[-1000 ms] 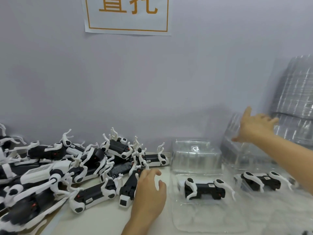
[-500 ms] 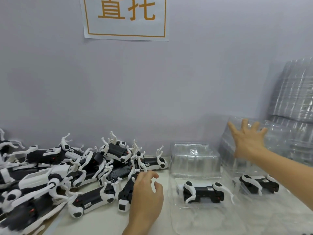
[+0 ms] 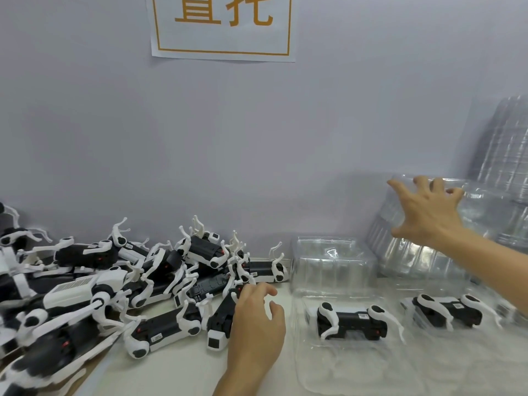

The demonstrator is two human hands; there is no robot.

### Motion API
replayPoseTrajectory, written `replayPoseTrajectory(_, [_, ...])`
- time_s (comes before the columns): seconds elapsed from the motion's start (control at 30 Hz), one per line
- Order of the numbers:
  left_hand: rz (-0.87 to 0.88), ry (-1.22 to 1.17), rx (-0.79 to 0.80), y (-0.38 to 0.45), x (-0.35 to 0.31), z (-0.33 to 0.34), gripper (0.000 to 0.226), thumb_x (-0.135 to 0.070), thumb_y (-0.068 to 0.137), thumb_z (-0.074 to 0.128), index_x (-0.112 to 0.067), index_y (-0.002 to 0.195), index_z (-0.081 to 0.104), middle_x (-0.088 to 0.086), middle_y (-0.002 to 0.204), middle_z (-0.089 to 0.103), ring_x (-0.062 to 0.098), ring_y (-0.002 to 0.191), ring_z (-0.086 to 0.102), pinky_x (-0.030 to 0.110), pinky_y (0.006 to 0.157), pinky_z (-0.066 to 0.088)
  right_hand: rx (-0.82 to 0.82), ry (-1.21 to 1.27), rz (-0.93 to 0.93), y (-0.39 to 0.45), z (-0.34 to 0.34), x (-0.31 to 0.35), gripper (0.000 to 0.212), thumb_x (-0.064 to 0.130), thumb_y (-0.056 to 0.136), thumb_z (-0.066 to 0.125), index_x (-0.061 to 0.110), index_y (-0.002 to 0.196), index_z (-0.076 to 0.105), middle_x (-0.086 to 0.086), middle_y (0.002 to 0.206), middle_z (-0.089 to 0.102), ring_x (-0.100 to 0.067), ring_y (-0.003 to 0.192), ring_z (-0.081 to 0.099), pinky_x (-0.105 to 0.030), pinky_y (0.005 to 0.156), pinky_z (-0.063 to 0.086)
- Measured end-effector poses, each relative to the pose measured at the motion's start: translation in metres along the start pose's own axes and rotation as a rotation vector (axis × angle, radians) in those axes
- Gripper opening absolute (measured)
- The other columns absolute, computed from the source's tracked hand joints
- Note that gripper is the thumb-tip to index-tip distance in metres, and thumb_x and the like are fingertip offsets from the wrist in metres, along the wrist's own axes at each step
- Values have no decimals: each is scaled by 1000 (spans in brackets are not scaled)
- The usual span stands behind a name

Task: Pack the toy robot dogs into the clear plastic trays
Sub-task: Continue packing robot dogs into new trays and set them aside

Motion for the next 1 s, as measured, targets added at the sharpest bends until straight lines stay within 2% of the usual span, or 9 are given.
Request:
replayPoseTrajectory(0.2, [8, -5, 8, -1, 0, 1, 26, -13, 93, 52, -38, 89, 50, -17, 104, 51, -2, 97, 50, 7, 71, 35, -138, 66, 11, 3, 2, -12, 100, 51, 56, 82, 33, 144, 38, -16, 132, 42, -33, 113, 36, -47, 90, 33])
replayPoseTrajectory(0.33, [8, 0, 23, -1, 0, 1, 26, -13, 94, 51, -38, 89, 51, -17, 105, 52, -1, 99, 50, 14, 74, 35, -45, -8, 0, 6, 2, -20, 93, 58, 62, 75, 36, 144, 36, -12, 138, 40, -34, 118, 39, -46, 94, 33])
replayPoseTrajectory(0.4, [10, 2, 34, -2, 0, 2, 26, -13, 94, 51, -39, 90, 50, -18, 105, 52, -3, 100, 50, 10, 73, 34, -30, -34, -7, 2, 5, -19, 93, 59, 65, 73, 36, 146, 34, -12, 139, 39, -34, 118, 39, -46, 94, 33])
replayPoseTrajectory(0.47, [13, 7, 45, -3, -2, 3, 28, -14, 95, 51, -41, 89, 49, -20, 105, 50, -7, 100, 49, 7, 72, 35, -88, -4, 1, -2, 3, -17, 94, 50, 63, 79, 30, 146, 40, -17, 137, 41, -36, 114, 41, -48, 93, 33])
replayPoseTrajectory(0.6, [16, 20, 47, -3, -3, 3, 27, -16, 95, 50, -42, 89, 48, -23, 104, 48, -10, 99, 47, 6, 70, 35, -322, 130, -40, -2, -24, -2, 90, 28, 54, 86, 17, 136, 53, -28, 126, 44, -39, 104, 41, -51, 90, 31])
replayPoseTrajectory(0.73, [29, 42, 45, -2, -3, 3, 23, -17, 95, 50, -40, 94, 50, -24, 106, 49, -11, 100, 46, 4, 72, 33, -412, 195, -129, -2, -61, 44, 87, 35, 54, 83, 19, 134, 54, -27, 129, 45, -39, 109, 43, -47, 89, 26])
replayPoseTrajectory(0.87, [34, 35, 49, -2, -3, 3, 23, -13, 95, 51, -36, 96, 53, -20, 106, 51, -4, 102, 49, 6, 75, 34, -377, 87, -237, -21, -69, 116, 87, 46, 61, 76, 26, 140, 45, -22, 132, 45, -38, 113, 45, -45, 88, 22])
replayPoseTrajectory(1.0, [20, 39, 59, -3, -3, 3, 24, -12, 94, 52, -36, 95, 53, -17, 105, 52, 1, 101, 50, 6, 77, 34, -177, 74, -381, -47, -34, 175, 82, 38, 78, 75, 26, 144, 28, -20, 137, 34, -35, 121, 37, -47, 100, 27])
Point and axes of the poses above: each hand's wrist, its own y-axis towards the middle knuckle, its own z-axis out of the palm, x = y × z, the point moved 4 cm from there along y, towards the middle knuckle
